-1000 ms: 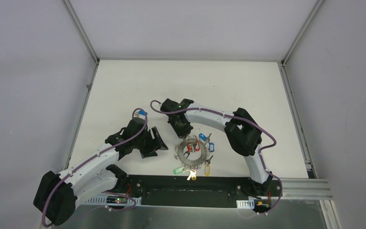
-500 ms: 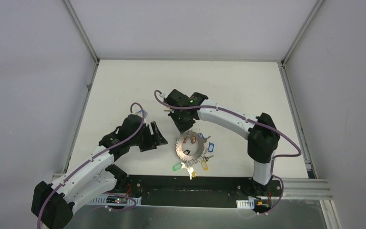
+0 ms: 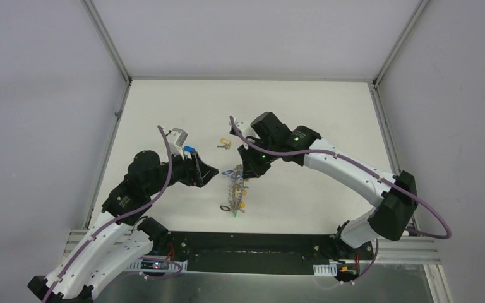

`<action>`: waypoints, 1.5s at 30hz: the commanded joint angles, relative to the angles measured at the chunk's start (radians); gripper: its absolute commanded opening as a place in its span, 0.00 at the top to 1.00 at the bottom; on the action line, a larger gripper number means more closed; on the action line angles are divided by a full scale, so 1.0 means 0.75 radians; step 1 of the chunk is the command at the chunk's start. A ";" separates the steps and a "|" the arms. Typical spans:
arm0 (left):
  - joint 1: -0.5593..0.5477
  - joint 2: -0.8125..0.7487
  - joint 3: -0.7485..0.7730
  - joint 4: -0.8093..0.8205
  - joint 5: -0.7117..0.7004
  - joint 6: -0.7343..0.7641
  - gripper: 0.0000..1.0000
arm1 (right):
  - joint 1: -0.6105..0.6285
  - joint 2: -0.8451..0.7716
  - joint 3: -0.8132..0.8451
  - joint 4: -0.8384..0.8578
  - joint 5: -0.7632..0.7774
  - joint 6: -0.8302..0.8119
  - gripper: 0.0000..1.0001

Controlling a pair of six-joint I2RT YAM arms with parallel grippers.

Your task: Put the keys on the keyring

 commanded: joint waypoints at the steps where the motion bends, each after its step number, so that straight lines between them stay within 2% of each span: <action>1: -0.007 -0.058 0.048 0.200 0.235 0.345 0.31 | -0.051 -0.206 -0.093 0.191 -0.230 -0.160 1.00; 8: -0.007 0.016 0.055 0.382 0.535 0.514 0.33 | -0.069 -0.427 -0.238 0.298 -0.271 -0.310 1.00; 15: -0.009 0.172 0.004 0.743 0.806 0.486 0.42 | -0.101 -0.590 -0.383 0.436 -0.400 -0.398 1.00; 18: -0.009 0.224 -0.006 0.829 0.855 0.491 0.46 | -0.118 -0.641 -0.432 0.475 -0.489 -0.427 1.00; 24: -0.024 0.299 -0.005 0.859 0.840 0.486 0.55 | -0.129 -0.705 -0.478 0.562 -0.520 -0.404 1.00; 29: -0.061 0.319 -0.034 0.848 0.706 0.455 0.59 | -0.130 -0.701 -0.475 0.595 -0.520 -0.404 1.00; 40: -0.188 0.383 -0.033 0.772 0.514 0.493 0.61 | -0.129 -0.696 -0.473 0.616 -0.520 -0.404 1.00; 45: -0.207 0.397 -0.031 0.752 0.504 0.551 0.61 | -0.129 -0.701 -0.476 0.617 -0.520 -0.404 1.00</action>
